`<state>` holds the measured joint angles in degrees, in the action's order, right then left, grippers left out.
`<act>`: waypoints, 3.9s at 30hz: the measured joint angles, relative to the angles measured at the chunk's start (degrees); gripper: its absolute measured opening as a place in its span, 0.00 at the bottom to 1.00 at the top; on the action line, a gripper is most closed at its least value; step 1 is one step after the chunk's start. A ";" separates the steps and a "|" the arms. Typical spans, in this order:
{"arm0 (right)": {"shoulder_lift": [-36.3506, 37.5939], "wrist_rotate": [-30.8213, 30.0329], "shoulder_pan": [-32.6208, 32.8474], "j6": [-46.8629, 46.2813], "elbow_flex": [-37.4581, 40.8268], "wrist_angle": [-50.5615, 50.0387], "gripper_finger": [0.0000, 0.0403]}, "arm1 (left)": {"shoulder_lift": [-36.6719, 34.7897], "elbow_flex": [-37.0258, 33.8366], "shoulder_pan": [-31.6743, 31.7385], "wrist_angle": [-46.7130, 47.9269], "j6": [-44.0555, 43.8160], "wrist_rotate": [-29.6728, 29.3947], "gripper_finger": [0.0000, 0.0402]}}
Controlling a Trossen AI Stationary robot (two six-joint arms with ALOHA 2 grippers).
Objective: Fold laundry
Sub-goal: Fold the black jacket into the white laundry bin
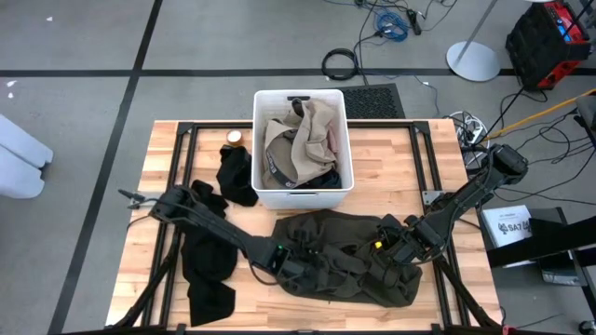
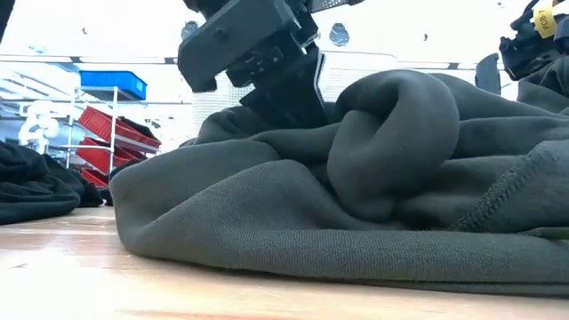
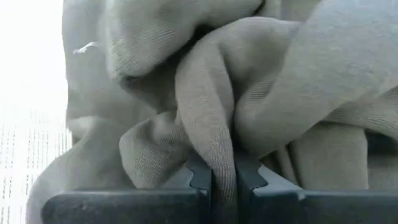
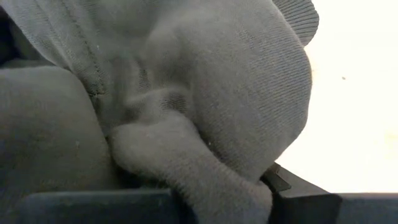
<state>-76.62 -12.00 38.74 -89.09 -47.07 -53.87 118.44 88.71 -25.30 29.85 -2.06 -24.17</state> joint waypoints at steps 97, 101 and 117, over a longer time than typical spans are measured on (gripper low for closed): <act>-11.67 6.06 -0.07 -6.20 2.84 2.28 0.14 | -31.44 -37.43 -3.56 -6.21 -49.53 -7.19 0.26; -11.67 5.08 -0.04 -6.24 2.84 2.30 0.14 | -31.44 -37.43 -3.56 -6.55 -45.70 -12.49 0.26; -11.67 4.47 -0.07 -6.17 2.84 2.39 0.15 | -31.44 -38.69 -3.58 -6.43 -49.00 -9.00 0.40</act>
<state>-88.29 -7.53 38.68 -95.26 -44.23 -51.48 87.00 50.02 -28.88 23.42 -51.06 -33.17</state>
